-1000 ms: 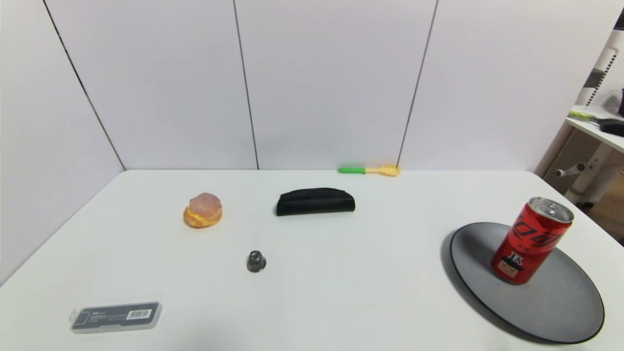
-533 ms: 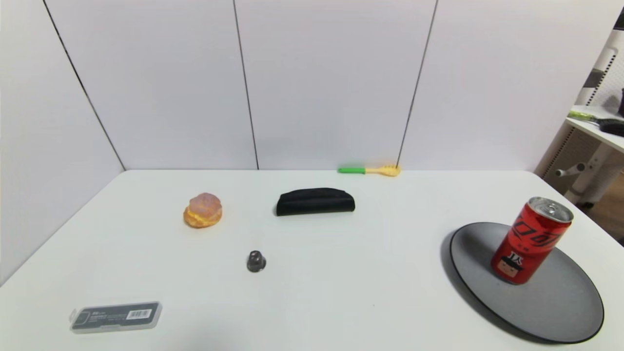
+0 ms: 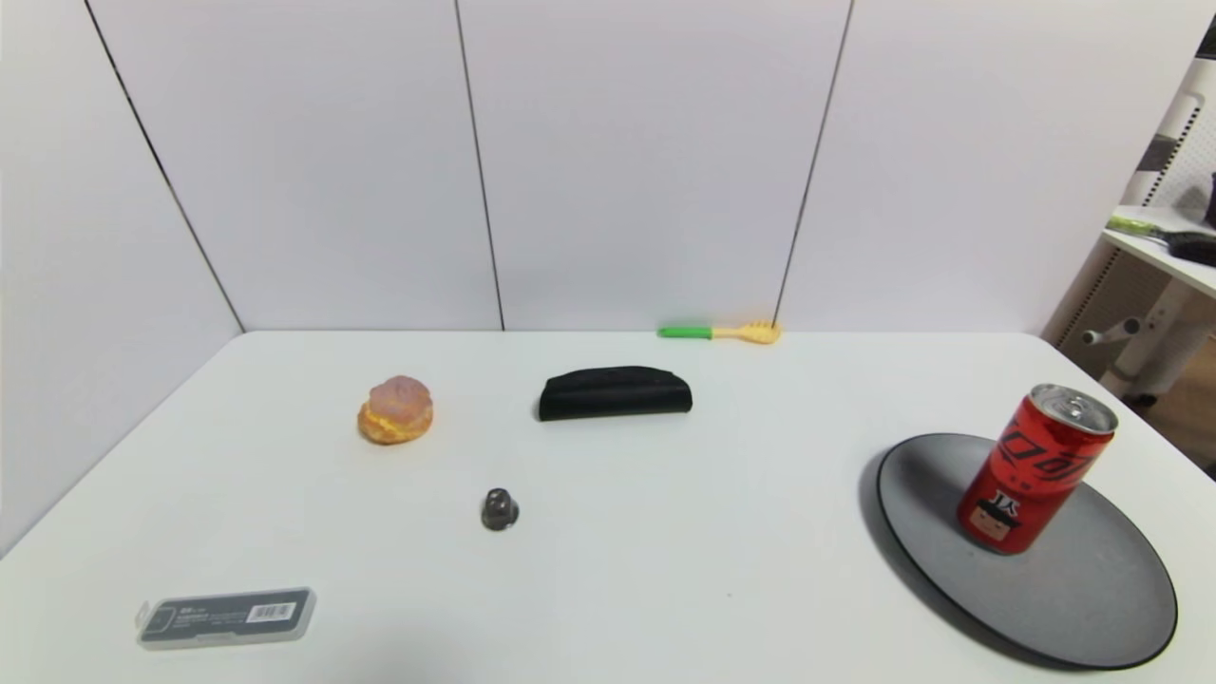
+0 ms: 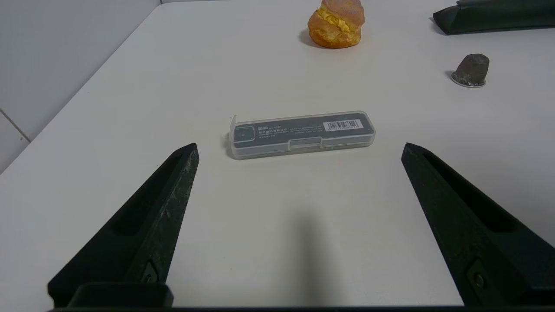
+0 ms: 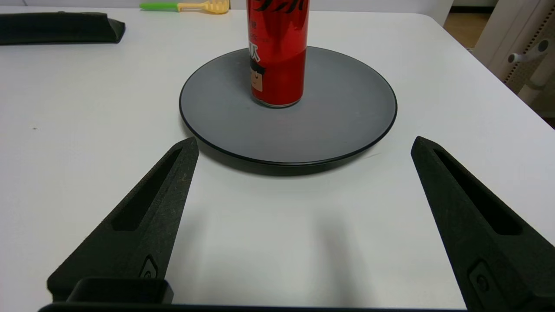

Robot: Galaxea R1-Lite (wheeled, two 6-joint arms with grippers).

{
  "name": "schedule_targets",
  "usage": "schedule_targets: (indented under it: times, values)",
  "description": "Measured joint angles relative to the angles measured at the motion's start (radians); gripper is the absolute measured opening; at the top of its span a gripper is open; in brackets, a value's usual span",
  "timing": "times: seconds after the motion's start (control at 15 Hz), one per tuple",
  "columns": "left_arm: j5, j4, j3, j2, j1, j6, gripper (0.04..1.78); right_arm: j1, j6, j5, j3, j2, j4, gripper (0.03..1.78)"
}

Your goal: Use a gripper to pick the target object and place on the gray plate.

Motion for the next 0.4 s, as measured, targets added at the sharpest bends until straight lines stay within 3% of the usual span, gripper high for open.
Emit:
schedule_targets:
  times: [0.4]
  values:
    - [0.0, 0.0, 0.0, 0.0, 0.0, 0.0, 1.69, 0.0, -0.003, 0.008, 0.0, -0.001, -0.003, 1.69]
